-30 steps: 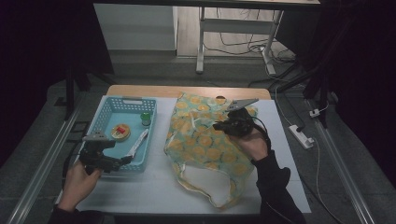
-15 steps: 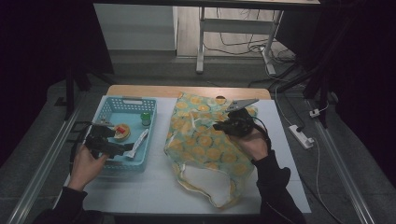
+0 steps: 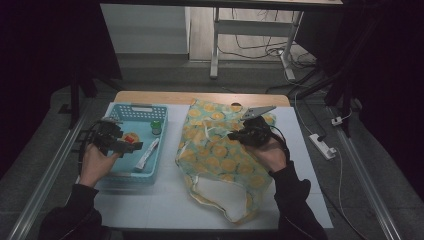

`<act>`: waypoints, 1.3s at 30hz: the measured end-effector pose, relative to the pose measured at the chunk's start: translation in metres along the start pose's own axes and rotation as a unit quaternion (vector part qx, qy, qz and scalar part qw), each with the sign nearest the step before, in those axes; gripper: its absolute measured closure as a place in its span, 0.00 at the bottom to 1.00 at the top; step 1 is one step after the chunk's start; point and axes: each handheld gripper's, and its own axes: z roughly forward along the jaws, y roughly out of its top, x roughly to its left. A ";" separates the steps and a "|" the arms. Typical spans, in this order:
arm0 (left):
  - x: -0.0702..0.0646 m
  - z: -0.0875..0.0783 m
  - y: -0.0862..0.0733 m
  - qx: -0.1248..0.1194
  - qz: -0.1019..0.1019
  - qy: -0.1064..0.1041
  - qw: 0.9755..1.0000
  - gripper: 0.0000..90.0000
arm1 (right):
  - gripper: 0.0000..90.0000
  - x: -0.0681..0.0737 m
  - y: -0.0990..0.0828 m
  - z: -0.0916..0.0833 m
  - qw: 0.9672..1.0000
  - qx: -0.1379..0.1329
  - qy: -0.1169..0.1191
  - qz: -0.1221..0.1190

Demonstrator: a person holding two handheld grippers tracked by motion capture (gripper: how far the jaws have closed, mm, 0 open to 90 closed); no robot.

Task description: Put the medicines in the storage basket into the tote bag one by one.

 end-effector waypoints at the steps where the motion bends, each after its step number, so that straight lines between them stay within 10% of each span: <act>1: 0.002 0.002 0.002 0.002 0.000 0.005 1.000 0.00 | 0.99 0.000 0.000 0.000 1.000 0.000 0.000 0.000; 22: 0.041 0.054 0.021 0.078 -0.017 0.036 0.996 0.00 | 0.99 0.001 0.001 -0.001 1.000 -0.002 0.003 -0.002; 39: 0.041 0.071 0.019 0.167 -0.015 0.058 0.984 0.03 | 0.99 0.001 0.000 0.000 1.000 0.000 0.005 -0.003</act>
